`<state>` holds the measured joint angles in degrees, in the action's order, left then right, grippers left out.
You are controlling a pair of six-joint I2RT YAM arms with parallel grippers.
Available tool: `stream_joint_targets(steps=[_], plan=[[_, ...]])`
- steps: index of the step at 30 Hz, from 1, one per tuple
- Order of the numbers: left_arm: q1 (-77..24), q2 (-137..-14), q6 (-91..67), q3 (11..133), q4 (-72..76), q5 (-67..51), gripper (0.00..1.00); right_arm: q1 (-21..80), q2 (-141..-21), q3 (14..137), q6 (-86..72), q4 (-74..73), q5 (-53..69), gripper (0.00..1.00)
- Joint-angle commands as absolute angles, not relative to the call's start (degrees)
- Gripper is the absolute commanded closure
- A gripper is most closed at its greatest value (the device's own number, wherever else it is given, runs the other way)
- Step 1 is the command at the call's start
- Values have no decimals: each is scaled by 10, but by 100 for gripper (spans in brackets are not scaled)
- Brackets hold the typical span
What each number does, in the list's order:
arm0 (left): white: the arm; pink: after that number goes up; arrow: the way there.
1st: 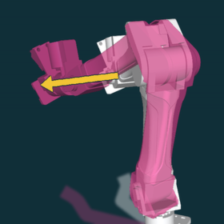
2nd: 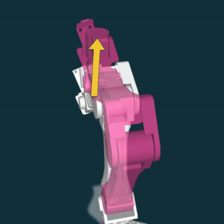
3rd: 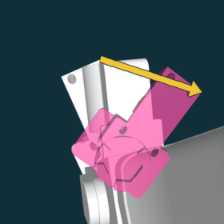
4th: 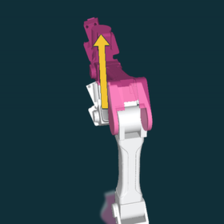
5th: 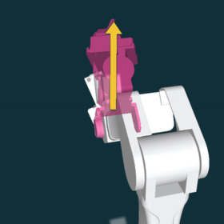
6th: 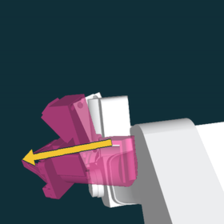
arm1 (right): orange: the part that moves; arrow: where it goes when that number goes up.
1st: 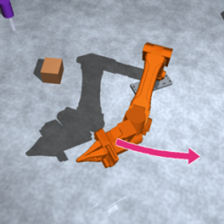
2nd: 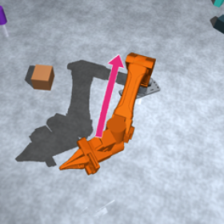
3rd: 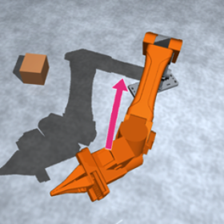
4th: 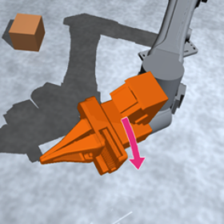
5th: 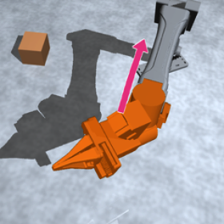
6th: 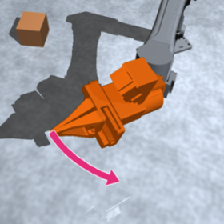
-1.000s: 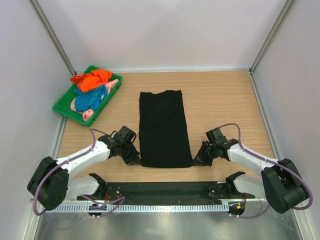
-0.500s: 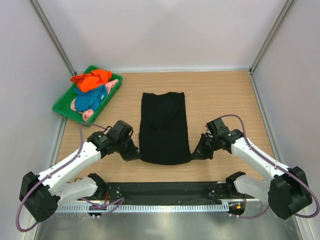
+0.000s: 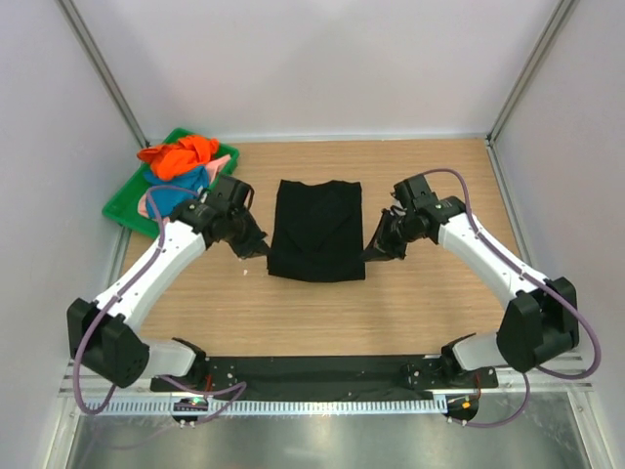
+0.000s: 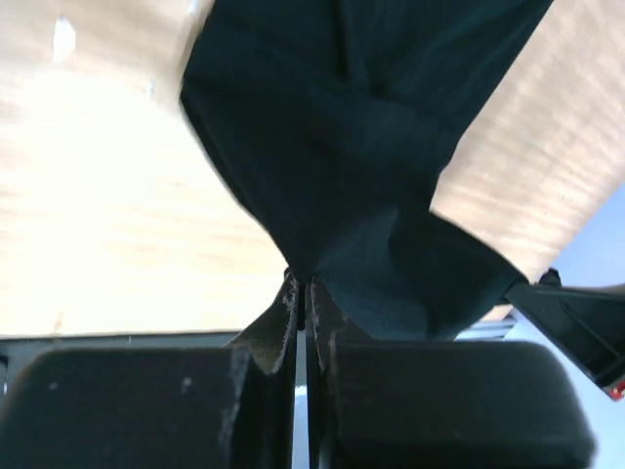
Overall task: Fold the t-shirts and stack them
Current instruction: Fold the tshirt
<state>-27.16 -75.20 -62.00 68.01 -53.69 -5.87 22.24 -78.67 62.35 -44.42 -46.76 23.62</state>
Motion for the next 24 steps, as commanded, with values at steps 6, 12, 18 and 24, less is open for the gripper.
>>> stream_joint_targets(steps=[6, 12, 18, 24], plan=[[-232, -888, -525, 842, -533, -93, 100, 181, -890, 768, -376, -511, 245, 99], [-208, -941, -505, 909, -519, -109, 100, 156, -946, 849, -367, -522, 252, 99], [-186, -991, -497, 963, -509, -133, 100, 137, -1000, 923, -357, -537, 260, 98], [-168, -1048, -486, 1020, -506, -146, 100, 123, -1053, 968, -357, -530, 279, 98]])
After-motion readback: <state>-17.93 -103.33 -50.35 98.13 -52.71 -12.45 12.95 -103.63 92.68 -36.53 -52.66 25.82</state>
